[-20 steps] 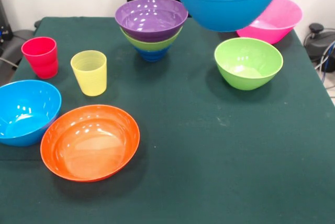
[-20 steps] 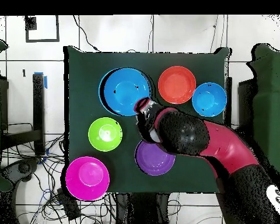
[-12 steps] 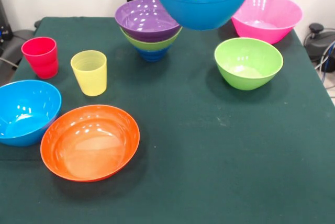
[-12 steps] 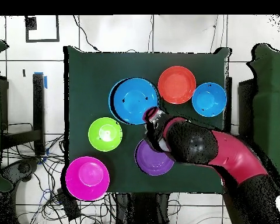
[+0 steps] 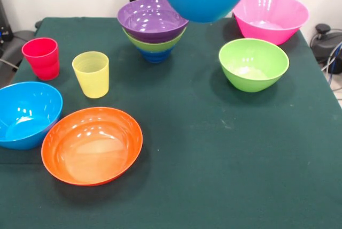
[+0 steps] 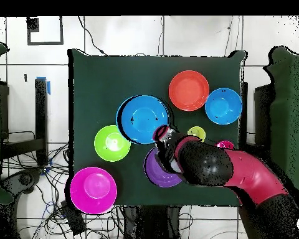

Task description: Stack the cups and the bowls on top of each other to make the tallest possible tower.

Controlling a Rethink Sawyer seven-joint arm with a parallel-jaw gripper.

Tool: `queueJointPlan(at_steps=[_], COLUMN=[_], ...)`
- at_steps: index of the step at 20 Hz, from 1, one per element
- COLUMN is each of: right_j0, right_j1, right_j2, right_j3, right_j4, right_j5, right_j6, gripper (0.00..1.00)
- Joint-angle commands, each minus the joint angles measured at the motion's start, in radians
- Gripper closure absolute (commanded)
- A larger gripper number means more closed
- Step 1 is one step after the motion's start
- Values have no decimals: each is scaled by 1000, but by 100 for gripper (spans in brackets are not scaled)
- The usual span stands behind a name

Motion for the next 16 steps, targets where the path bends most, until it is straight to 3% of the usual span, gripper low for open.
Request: queueJointPlan(at_steps=[1,16], right_j0=[-41,-174], right_j1=[-24,28], right_j2=[117,177], right_j3=[103,155], right_j4=[-23,-142], right_j5=[-3,-35], right_j6=[-86,-127], gripper=[100,100])
